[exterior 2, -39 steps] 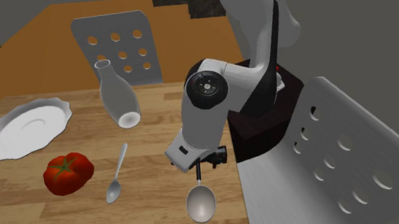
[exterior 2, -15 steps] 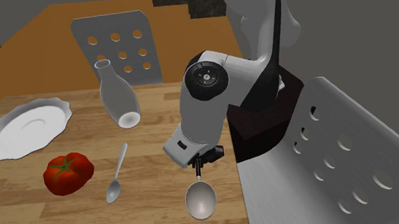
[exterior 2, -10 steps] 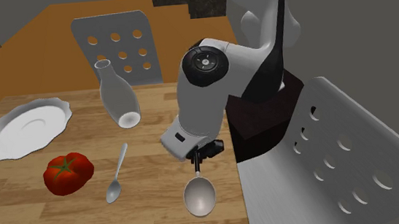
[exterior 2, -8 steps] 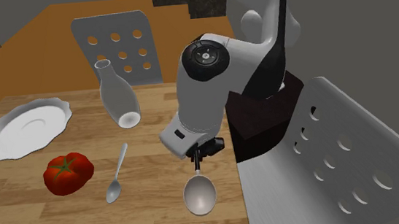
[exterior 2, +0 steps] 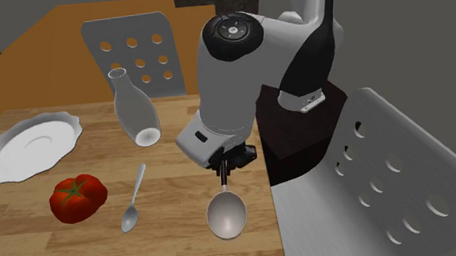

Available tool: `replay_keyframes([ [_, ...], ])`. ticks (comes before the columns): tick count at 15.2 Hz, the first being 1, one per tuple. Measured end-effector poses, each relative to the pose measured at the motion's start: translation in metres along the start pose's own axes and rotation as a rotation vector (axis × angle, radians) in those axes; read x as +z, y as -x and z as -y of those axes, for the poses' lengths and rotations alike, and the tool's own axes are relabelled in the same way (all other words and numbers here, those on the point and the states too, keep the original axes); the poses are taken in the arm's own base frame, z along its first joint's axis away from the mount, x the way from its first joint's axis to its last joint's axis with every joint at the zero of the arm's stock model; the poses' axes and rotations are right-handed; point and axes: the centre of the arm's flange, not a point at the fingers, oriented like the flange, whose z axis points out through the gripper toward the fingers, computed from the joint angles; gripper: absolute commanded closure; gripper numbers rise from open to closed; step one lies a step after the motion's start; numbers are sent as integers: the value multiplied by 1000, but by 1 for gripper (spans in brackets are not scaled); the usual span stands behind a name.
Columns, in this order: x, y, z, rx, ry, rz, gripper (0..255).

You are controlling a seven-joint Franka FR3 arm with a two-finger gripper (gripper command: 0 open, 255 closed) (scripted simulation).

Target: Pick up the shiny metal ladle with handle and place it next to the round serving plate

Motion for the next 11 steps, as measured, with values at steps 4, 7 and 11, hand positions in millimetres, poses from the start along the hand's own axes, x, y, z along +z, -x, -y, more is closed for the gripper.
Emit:
replay_keyframes([
  [4,1,18,-32,0,0,0,255],
  [7,5,33,-70,1,0,0,255],
  [11,11,60,-116,1,0,1,255],
])
